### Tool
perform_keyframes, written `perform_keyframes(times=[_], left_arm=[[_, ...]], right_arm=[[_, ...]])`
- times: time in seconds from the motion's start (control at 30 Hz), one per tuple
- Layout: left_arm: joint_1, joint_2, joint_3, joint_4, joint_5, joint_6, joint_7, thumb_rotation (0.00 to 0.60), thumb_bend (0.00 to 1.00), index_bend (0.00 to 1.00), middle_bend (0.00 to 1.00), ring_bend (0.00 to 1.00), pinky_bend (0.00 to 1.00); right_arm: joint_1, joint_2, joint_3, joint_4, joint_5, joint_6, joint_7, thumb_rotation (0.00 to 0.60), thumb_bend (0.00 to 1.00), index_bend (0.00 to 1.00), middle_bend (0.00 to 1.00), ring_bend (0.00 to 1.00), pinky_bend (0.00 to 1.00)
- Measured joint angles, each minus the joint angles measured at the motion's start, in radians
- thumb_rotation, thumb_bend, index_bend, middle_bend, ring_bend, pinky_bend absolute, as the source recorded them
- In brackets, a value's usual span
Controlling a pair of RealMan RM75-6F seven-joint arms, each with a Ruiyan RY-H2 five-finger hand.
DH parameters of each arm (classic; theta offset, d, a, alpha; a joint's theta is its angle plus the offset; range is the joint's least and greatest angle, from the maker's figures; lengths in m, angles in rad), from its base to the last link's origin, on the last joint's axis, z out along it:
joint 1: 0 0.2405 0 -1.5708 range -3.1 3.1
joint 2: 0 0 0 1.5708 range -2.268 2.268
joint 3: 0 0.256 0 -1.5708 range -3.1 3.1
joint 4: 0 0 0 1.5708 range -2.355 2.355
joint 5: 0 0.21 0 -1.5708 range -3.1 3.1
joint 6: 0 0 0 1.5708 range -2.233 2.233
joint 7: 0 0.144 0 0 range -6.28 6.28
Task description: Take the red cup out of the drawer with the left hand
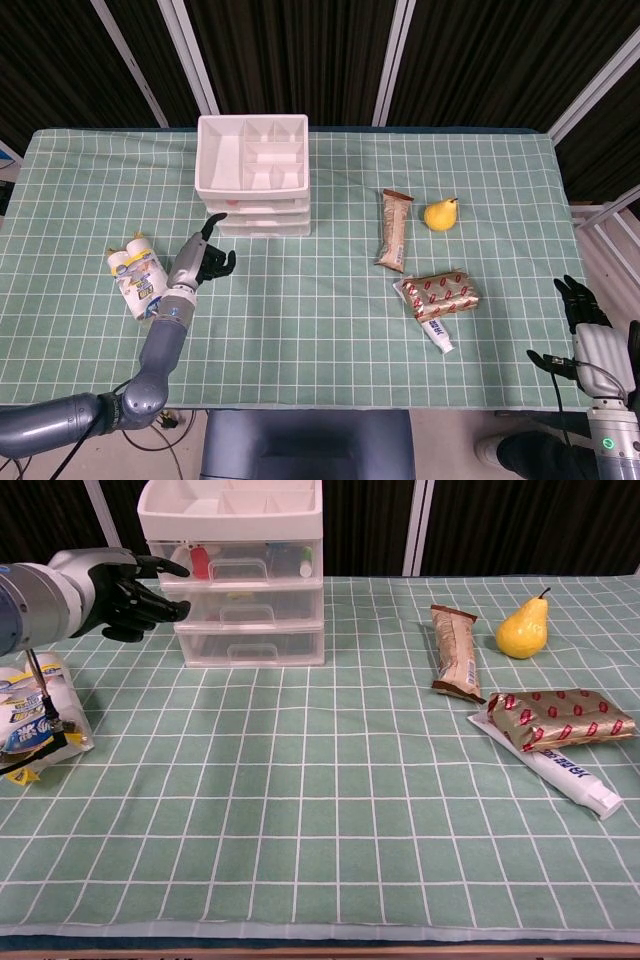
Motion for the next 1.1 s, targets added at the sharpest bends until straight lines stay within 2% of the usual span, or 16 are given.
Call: perform_keyframes(times=[0.57,1.1], left_arm=[[-0.086,-0.109,-0.023,0.144,0.017,-0.042,-0.099,0.6,0.51,0.18,0.99,1.0,1.0],[-0.126,-0.172,-0.035,0.241,0.045,-0.067,-0.178,0.6,0.51,0.18,0.99,1.0,1.0]], right_arm=[[0.003,0.006,0.005,-0.01,0.022,-0.017,0.01,0.6,0.05,0.0,0.0,0.0,0.23],[0.005,0.008,0.007,-0.015,0.032,-0.025,0.013,0.6,0.06,0.0,0.0,0.0,0.23]])
